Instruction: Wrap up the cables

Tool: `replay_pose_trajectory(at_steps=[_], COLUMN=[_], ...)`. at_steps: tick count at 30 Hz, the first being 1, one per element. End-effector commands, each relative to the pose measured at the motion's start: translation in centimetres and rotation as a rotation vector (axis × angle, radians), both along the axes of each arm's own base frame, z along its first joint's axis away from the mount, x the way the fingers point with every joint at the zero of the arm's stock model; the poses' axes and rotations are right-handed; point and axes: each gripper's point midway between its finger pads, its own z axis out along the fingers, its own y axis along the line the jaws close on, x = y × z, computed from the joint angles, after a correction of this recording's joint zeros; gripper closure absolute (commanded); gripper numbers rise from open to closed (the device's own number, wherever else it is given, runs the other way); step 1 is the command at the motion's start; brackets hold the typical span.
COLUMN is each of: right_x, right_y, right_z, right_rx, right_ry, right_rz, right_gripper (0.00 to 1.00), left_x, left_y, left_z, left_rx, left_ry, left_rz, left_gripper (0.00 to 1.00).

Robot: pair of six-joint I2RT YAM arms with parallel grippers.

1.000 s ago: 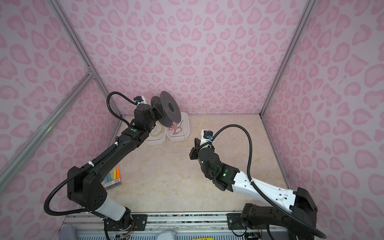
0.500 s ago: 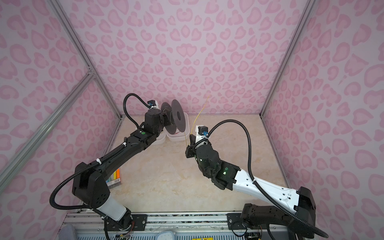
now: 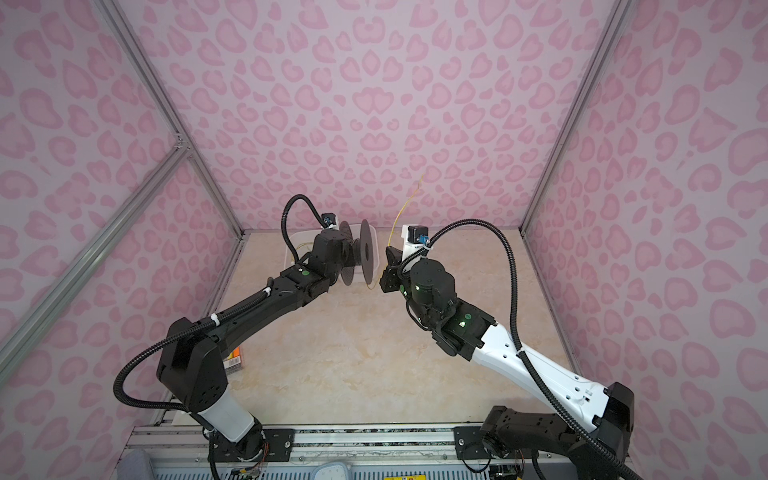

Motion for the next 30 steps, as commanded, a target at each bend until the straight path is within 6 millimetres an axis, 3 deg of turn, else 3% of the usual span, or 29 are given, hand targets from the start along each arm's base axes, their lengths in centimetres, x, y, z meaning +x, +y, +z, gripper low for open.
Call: replay_pose_trajectory(at_steps=[1, 7, 16, 21, 30], right_x=[-0.6, 0.8, 4.0, 4.9, 6.4], right_y=[0.9, -0.1, -1.8, -3.2, -4.1], right_z=[1.0, 2.8, 5.6, 5.3, 4.2], right_rx=[0.032, 0.024, 0.071, 0.093, 0.09], right_ry=[-0.011, -0.033, -0.039, -0.014, 0.042], right_rz=[0.052, 0.025, 0.008, -0.015, -0.032], right_gripper=[1.0, 1.0, 1.0, 1.0, 1.0], left_x=[0.6, -0.6, -4.8, -6.2, -6.8], left_y=[0.5, -1.2, -3.0, -3.2, -4.2], left_z=[0.7, -0.1, -0.6, -0.1, 0.6], left_rx=[0.006, 0.062, 0.188, 0.195, 0.208], left_ry=[-0.023, -0.014, -0.012, -0.018, -0.03], left_rz=[0.06, -0.018, -0.138, -0.176, -0.264], left_gripper=[0.96, 0.96, 0.96, 0.96, 0.96])
